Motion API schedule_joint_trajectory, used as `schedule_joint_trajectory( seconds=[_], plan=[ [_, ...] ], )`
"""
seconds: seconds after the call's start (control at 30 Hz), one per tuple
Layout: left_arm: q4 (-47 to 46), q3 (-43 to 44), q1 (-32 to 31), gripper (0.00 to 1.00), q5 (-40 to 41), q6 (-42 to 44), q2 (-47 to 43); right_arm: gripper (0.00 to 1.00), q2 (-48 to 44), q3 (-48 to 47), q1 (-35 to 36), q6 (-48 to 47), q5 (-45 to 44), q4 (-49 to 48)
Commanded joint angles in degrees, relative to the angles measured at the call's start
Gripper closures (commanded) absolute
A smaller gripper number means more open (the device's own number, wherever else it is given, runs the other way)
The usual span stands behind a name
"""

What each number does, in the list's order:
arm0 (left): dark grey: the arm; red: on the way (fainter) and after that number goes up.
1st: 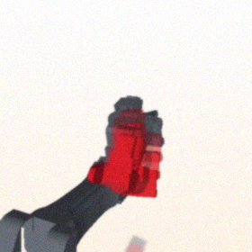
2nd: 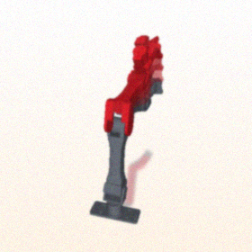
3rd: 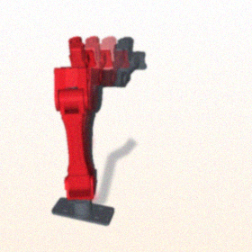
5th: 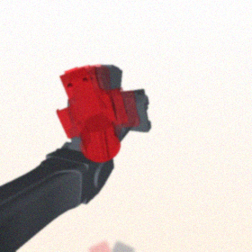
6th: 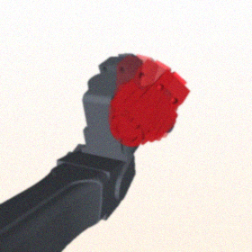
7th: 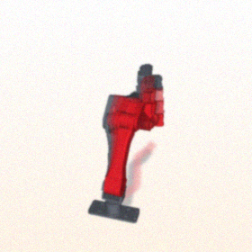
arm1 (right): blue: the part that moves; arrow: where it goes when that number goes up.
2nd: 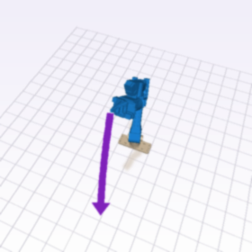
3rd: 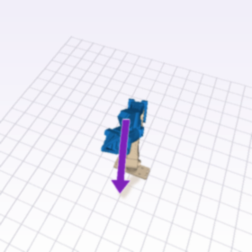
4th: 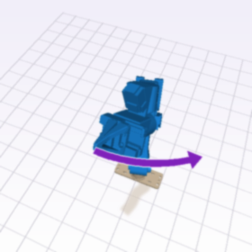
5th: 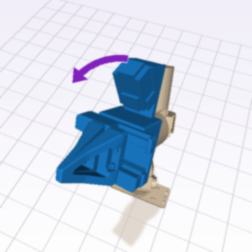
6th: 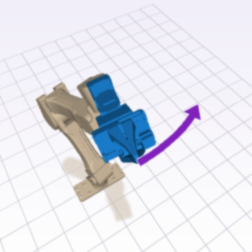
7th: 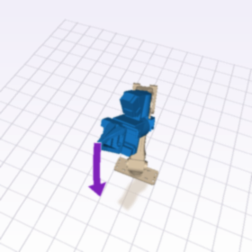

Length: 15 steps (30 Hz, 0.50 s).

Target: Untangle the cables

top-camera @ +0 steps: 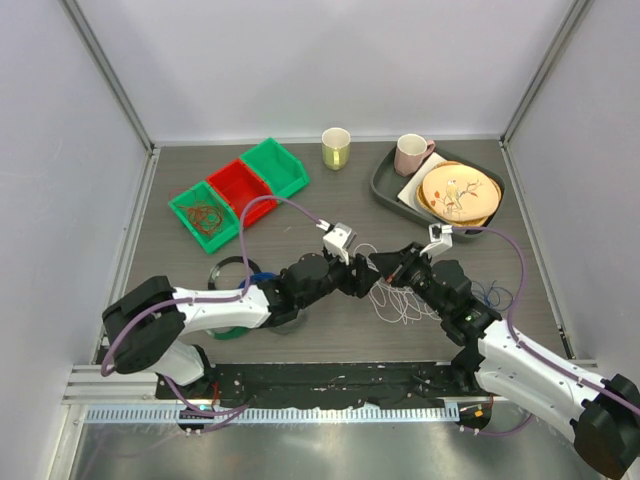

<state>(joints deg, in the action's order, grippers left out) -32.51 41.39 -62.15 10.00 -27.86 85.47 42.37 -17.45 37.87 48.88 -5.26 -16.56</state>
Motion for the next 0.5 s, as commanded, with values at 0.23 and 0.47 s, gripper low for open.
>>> schedule_joint_trajectory(
  seconds=[0.23, 0.47],
  plan=[
    [-6.16, 0.19, -0.25, 0.28, -4.19, -5.01, -5.93, 0.99, 0.7, -2.59, 0.01, 0.34, 1.3, -1.37],
    [-8.09, 0.27, -0.25, 0.31, -5.95, -8.0, -6.72, 0.99, -0.36, -2.41, 0.01, 0.33, 1.39, -1.29]
  ],
)
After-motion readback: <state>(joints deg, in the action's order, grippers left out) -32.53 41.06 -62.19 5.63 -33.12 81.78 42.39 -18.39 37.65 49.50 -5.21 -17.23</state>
